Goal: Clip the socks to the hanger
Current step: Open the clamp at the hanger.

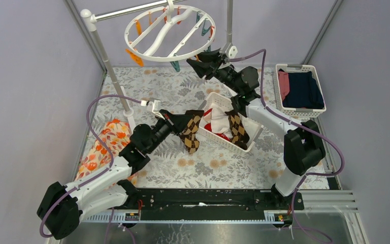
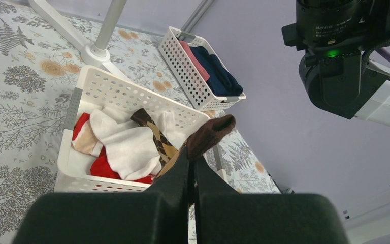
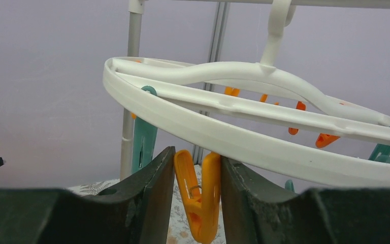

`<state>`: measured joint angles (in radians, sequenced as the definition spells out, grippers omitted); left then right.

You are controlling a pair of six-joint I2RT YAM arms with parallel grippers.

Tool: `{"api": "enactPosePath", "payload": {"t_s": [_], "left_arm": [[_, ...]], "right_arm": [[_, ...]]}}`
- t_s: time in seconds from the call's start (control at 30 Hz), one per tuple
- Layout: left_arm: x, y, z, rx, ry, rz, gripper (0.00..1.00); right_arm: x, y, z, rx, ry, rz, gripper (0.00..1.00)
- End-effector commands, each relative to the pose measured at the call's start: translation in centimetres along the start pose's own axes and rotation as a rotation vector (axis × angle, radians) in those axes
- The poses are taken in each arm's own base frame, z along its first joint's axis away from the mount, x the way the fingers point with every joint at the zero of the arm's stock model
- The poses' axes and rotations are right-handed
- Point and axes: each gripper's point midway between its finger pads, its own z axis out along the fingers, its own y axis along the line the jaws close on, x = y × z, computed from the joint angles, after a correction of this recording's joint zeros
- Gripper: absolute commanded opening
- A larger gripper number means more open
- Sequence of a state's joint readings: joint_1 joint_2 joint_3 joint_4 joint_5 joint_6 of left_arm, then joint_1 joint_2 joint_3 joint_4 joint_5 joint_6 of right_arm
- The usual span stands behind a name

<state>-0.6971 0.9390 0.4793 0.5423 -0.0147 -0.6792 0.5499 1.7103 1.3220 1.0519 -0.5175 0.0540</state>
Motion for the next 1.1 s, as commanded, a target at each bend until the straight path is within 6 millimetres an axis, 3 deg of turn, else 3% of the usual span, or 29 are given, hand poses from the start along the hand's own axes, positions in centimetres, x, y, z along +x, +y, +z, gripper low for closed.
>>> {"api": "enactPosePath", "payload": {"t_s": [0.0,0.07,0.17,0.23,0.53,1.07], "left_arm": [[-0.6,-0.3,-0.1,0.025,-0.03,-0.005,0.0],[-0.6,-0.3,-0.1,0.024,-0.029,-0.006,0.0],[-0.4,-0.7,-0.1,0.044,-0.017,-0.008,0.0],[-0.4,-0.6,-0.2,0.045,-0.016,-0.01,0.0],[-0.4,-0.6,0.0,0.048,-0.015,-0.008,0.0],[-0.2,-0.6,-0.4,0.061,-0.011,-0.01,0.0]], "right_arm": [[-2.3,0.3,0.1,0.011,-0.067,-0.035,0.41],[-2.2,0.3,0.1,0.011,-0.057,-0.036,0.44],[-1.8,0.3,-0.2,0.023,-0.027,-0.041,0.66],[-1.5,0.2,-0.6,0.043,-0.012,-0.067,0.76],[-1.7,-0.1,-2.0,0.095,-0.032,-0.239,0.89],[-3.4,0.3,-1.6,0.234,-0.099,-0.504,0.82]]}}
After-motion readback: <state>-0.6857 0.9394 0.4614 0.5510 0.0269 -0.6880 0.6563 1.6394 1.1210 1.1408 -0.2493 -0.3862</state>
